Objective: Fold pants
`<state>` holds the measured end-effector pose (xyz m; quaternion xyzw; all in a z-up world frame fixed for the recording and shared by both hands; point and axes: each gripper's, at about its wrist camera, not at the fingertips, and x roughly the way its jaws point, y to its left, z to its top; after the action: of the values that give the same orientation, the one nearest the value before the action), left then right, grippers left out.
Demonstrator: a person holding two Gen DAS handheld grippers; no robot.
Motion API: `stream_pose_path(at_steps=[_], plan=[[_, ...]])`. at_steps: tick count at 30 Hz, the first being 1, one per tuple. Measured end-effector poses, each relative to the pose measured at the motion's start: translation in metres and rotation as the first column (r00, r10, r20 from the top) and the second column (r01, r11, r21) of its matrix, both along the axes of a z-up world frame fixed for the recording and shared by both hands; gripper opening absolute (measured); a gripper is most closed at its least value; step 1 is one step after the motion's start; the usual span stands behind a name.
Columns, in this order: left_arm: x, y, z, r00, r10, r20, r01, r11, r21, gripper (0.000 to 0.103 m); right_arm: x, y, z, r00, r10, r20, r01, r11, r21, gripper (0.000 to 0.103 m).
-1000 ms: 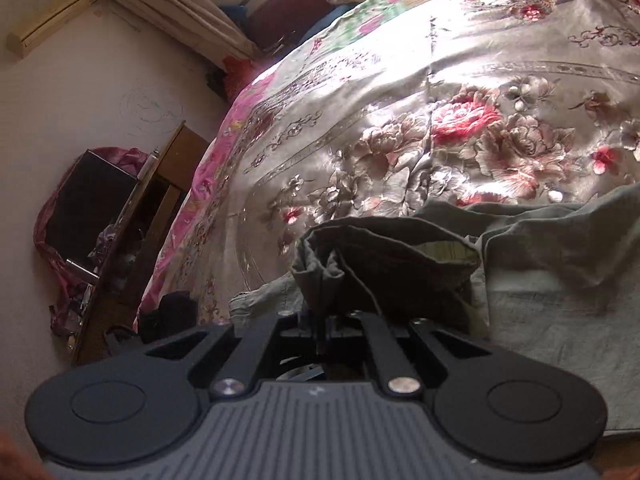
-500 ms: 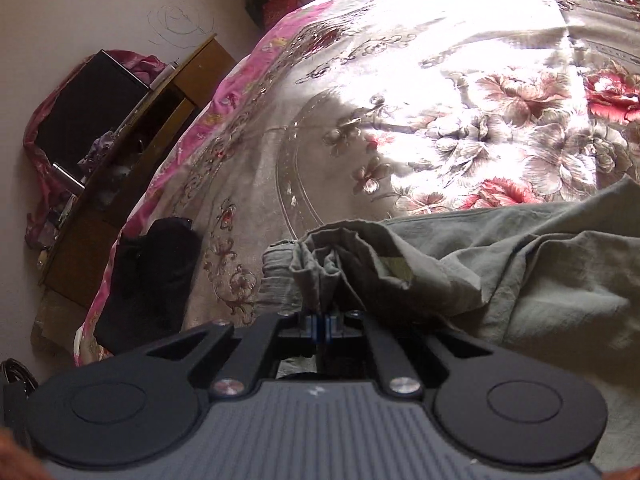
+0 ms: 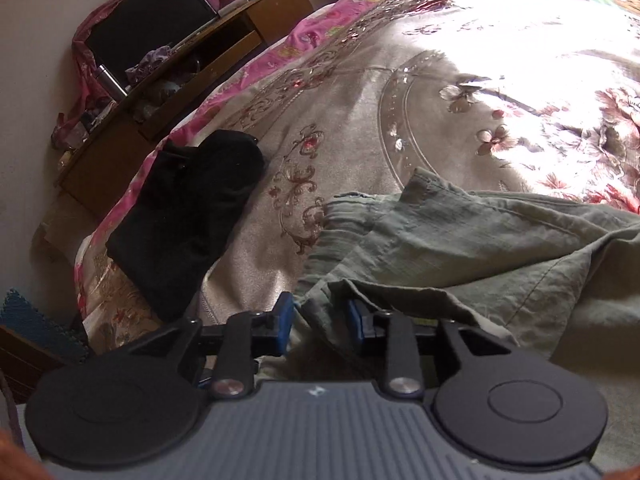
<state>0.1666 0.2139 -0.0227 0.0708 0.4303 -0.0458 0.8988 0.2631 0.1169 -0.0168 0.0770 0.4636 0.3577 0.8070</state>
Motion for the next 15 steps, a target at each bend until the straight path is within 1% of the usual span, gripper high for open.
stream_pose_path(at_steps=[2, 3, 4, 5, 7, 9, 10, 11, 12, 13, 15], plan=[[-0.002, 0.001, 0.000, 1.000, -0.002, -0.003, 0.002, 1.000, 0.004, 0.053, -0.006, 0.008, 0.001, 0.999, 0.052, 0.010, -0.052, 0.999, -0.006, 0.023], [-0.002, 0.001, 0.000, 1.000, -0.002, -0.005, 0.002, 1.000, 0.005, 0.053, -0.010, 0.011, 0.002, 0.997, 0.078, 0.015, -0.078, 0.997, -0.012, 0.023], [-0.004, 0.001, 0.000, 1.000, -0.002, -0.008, 0.002, 1.000, 0.006, 0.053, -0.016, 0.016, 0.005, 0.992, 0.126, 0.018, -0.125, 0.992, -0.021, 0.023], [-0.005, 0.003, 0.000, 1.000, 0.000, -0.013, 0.000, 1.000, 0.007, 0.053, -0.021, 0.018, 0.009, 0.985, 0.173, 0.017, -0.172, 0.985, -0.022, 0.026], [-0.009, 0.008, 0.001, 1.000, 0.009, -0.028, -0.009, 1.000, 0.002, 0.053, -0.031, 0.011, 0.020, 0.974, 0.224, 0.019, -0.224, 0.975, 0.011, 0.027], [-0.015, 0.015, 0.002, 0.998, 0.026, -0.051, -0.026, 1.000, 0.002, 0.053, -0.037, -0.007, 0.031, 0.973, 0.229, 0.004, -0.229, 0.971, 0.074, 0.029], [-0.017, 0.018, 0.003, 0.998, 0.032, -0.056, -0.032, 0.999, 0.004, 0.053, -0.038, -0.018, 0.037, 0.974, 0.226, 0.007, -0.225, 0.970, 0.096, 0.033], [-0.019, 0.021, 0.004, 0.998, 0.035, -0.058, -0.034, 0.999, 0.007, 0.053, -0.038, -0.027, 0.041, 0.974, 0.224, 0.017, -0.225, 0.970, 0.091, 0.040], [-0.020, 0.022, 0.005, 0.998, 0.034, -0.053, -0.033, 0.999, 0.013, 0.053, -0.037, -0.034, 0.044, 0.974, 0.226, 0.031, -0.228, 0.972, 0.062, 0.043], [-0.020, 0.023, 0.006, 0.998, 0.033, -0.047, -0.032, 0.999, 0.017, 0.053, -0.032, -0.040, 0.044, 0.971, 0.235, 0.041, -0.236, 0.972, 0.005, 0.044], [-0.016, 0.023, 0.008, 0.999, 0.032, -0.027, -0.032, 0.999, 0.010, 0.053, -0.023, -0.050, 0.036, 0.963, 0.266, 0.035, -0.263, 0.962, -0.079, 0.044]])
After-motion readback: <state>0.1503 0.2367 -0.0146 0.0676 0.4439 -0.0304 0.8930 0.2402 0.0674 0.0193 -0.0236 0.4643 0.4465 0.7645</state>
